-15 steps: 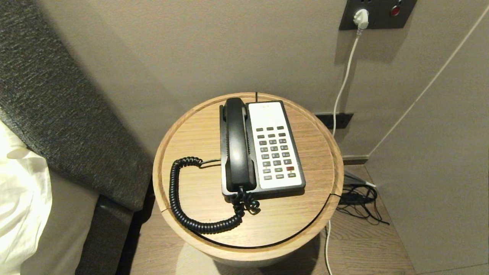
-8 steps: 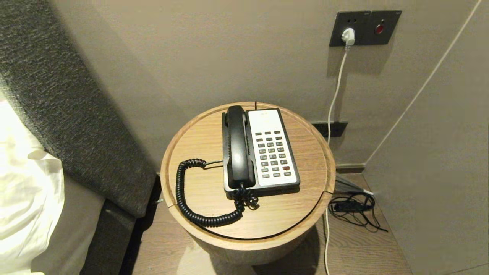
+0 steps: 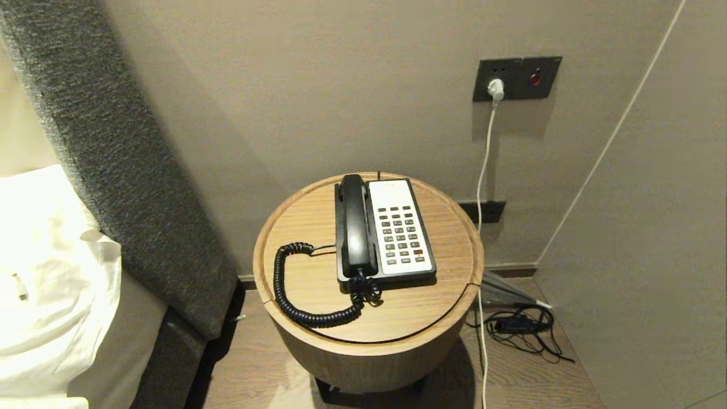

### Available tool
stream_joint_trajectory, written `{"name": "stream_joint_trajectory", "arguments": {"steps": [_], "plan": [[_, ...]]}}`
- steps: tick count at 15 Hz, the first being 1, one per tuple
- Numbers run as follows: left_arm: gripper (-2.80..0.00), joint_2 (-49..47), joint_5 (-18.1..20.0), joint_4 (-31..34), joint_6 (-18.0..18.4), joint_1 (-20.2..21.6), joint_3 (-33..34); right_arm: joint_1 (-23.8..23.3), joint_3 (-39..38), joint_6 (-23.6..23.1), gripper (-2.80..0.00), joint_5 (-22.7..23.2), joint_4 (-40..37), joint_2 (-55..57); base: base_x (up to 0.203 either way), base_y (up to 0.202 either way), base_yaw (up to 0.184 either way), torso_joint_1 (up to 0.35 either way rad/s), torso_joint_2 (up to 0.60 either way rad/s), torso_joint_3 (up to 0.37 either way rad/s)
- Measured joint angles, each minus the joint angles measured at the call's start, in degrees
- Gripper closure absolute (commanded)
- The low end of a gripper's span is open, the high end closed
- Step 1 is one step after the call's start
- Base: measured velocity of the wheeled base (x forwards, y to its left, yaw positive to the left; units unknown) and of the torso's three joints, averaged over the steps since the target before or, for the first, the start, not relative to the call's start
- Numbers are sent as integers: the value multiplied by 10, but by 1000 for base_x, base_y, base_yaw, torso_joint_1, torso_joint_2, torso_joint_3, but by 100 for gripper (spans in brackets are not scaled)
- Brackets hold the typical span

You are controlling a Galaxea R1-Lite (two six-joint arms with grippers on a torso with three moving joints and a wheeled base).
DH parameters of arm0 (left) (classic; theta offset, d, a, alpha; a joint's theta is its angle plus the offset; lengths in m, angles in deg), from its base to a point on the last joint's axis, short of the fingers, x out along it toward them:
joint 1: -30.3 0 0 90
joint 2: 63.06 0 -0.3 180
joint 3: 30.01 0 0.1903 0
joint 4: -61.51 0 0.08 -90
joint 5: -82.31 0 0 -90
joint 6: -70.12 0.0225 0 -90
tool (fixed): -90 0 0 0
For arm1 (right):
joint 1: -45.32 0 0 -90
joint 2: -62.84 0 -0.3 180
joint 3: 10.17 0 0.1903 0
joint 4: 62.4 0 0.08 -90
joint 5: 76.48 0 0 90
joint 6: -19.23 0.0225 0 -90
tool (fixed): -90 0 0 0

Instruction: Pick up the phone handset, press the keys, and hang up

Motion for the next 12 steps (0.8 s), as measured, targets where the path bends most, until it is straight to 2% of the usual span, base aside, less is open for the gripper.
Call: {"name": "stream_joint_trajectory", "arguments": {"steps": [7,12], "plan": [[0,0,1,0,1,0,0,0,0,0,0,0,0,0,0,0,0,2,1,206],[0,0,-2,0,3,0,0,0,0,0,0,0,0,0,0,0,0,0,4,51]]}}
